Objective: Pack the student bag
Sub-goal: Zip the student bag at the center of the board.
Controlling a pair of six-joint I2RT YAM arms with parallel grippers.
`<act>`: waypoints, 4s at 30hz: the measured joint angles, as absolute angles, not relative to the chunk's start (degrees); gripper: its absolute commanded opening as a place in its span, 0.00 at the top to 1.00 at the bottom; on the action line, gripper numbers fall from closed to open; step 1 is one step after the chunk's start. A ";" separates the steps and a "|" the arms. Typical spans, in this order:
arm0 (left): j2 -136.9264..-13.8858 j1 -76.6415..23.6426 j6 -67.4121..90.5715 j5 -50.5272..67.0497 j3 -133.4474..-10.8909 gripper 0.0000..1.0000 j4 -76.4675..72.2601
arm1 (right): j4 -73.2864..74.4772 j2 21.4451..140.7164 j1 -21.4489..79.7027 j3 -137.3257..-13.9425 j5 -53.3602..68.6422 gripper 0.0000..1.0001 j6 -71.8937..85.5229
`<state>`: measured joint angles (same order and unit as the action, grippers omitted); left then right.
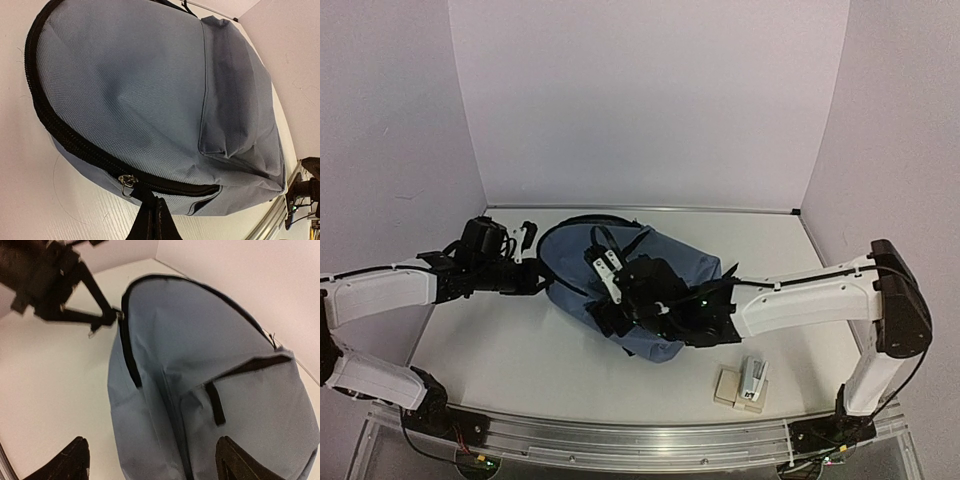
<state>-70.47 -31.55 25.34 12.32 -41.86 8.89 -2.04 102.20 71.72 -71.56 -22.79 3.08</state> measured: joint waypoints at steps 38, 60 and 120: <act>-65.35 -28.04 28.54 3.57 -42.37 1.00 16.97 | -17.36 118.15 70.12 -78.94 -17.81 1.00 -13.61; -71.27 -18.45 26.82 24.06 -38.94 1.00 6.01 | -9.83 102.04 73.66 -66.89 -19.59 0.37 1.87; -64.41 -19.39 24.89 28.59 -37.42 1.00 9.91 | -11.51 122.77 72.20 -90.39 -15.40 0.31 -9.53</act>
<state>-64.41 -19.39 24.89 28.59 -37.42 9.91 -11.51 122.77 72.20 -90.39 -15.40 -9.53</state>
